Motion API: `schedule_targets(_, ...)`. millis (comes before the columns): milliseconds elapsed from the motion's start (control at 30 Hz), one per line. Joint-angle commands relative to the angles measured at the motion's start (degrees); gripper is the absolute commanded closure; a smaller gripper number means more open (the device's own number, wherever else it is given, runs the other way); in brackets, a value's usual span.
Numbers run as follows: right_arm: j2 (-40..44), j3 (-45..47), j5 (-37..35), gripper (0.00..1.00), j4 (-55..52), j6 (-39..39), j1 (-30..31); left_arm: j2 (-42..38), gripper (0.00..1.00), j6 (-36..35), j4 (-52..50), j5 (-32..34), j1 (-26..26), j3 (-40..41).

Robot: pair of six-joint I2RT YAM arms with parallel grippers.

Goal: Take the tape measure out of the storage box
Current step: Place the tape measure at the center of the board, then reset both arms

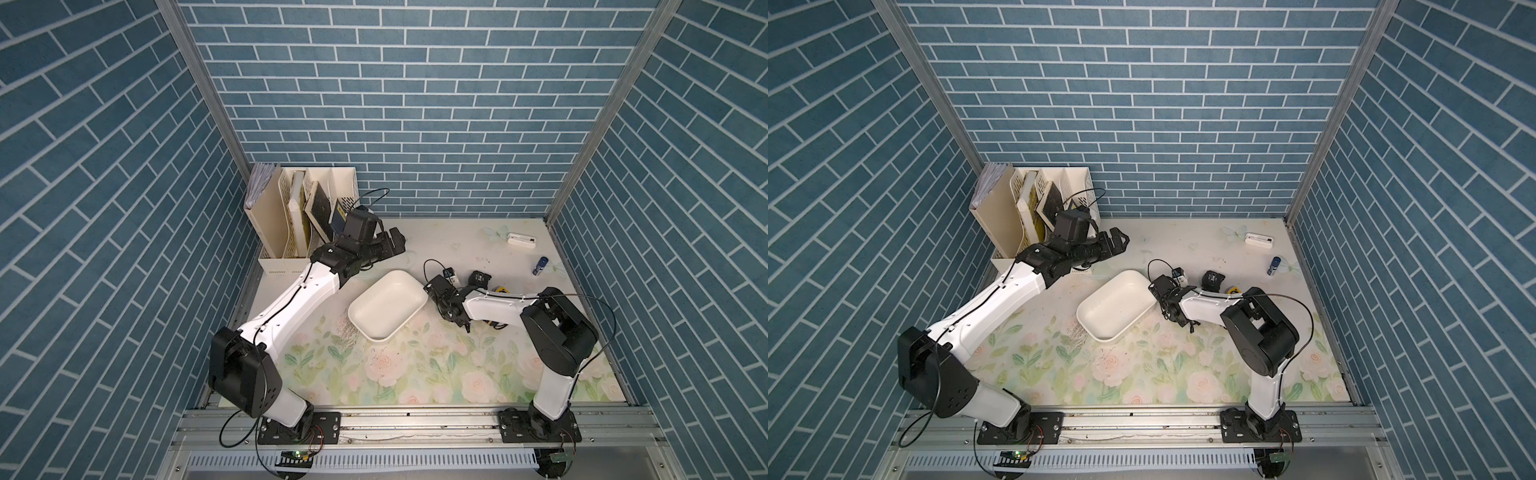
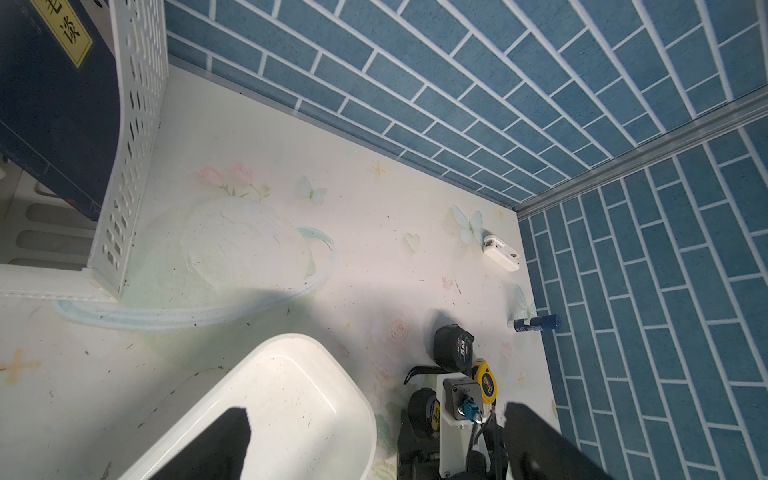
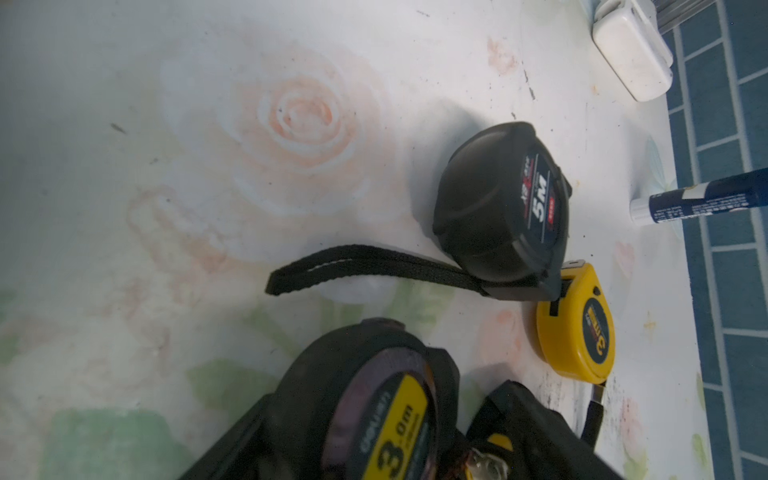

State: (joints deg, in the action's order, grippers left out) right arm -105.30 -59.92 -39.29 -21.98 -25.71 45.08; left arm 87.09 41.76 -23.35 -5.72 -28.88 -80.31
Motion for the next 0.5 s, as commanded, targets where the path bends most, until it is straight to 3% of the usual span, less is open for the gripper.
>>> schedule_targets(0, 1.19, -0.26, 2.67, 0.08, -2.54, -0.28, 1.2, -1.83, 0.0, -0.37, -1.51, 0.95, 0.1, 0.78)
schedule_targets(167, 5.99, -0.93, 4.35, 0.01, -2.92, 1.15, 2.34, -2.27, 0.0, -0.64, -1.6, 0.98, 0.1, 0.63)
schedule_targets(367, 14.03, -1.43, 6.03, 0.0, -6.28, 1.28, 2.39, -2.61, 0.0, -2.36, -2.43, 2.74, 0.14, 0.34)
schedule_targets(467, 19.97, -2.2, 3.59, 0.0, -7.9, 1.26, 2.36, -2.69, 0.0, -5.45, -2.54, 4.65, 0.22, -0.52)
